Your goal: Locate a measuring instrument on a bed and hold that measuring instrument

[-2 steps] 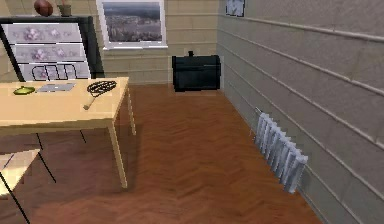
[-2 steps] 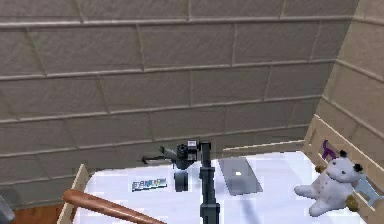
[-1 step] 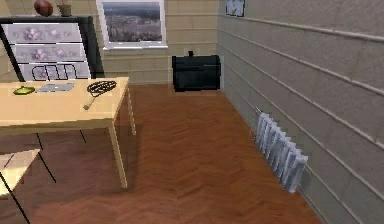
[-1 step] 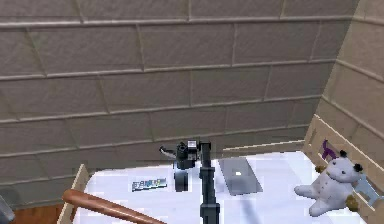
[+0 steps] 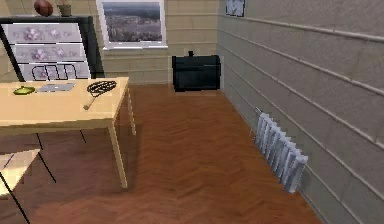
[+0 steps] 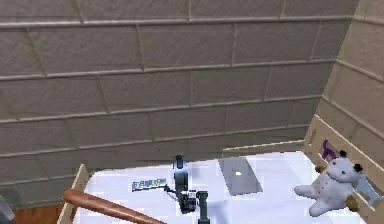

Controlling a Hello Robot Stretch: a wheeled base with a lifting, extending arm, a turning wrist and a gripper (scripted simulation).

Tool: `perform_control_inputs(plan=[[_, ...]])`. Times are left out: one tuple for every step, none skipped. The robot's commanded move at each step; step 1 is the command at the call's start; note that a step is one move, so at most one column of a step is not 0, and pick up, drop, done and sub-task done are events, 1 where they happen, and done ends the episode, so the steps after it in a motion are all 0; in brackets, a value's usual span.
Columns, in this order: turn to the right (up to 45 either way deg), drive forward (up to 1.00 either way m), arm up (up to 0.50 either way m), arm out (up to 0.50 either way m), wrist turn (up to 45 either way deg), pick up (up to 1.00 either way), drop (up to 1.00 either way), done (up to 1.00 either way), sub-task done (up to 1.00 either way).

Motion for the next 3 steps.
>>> perform_control_inputs(plan=[[0.0,0.00,0.00,0.00,0.0,1.00,0.00,0.00,0.00],[0.0,0.00,0.10,0.00,0.0,0.00,0.00,0.00,0.00],[0.0,0.00,0.00,0.00,0.0,0.00,0.00,1.00,0.00]])
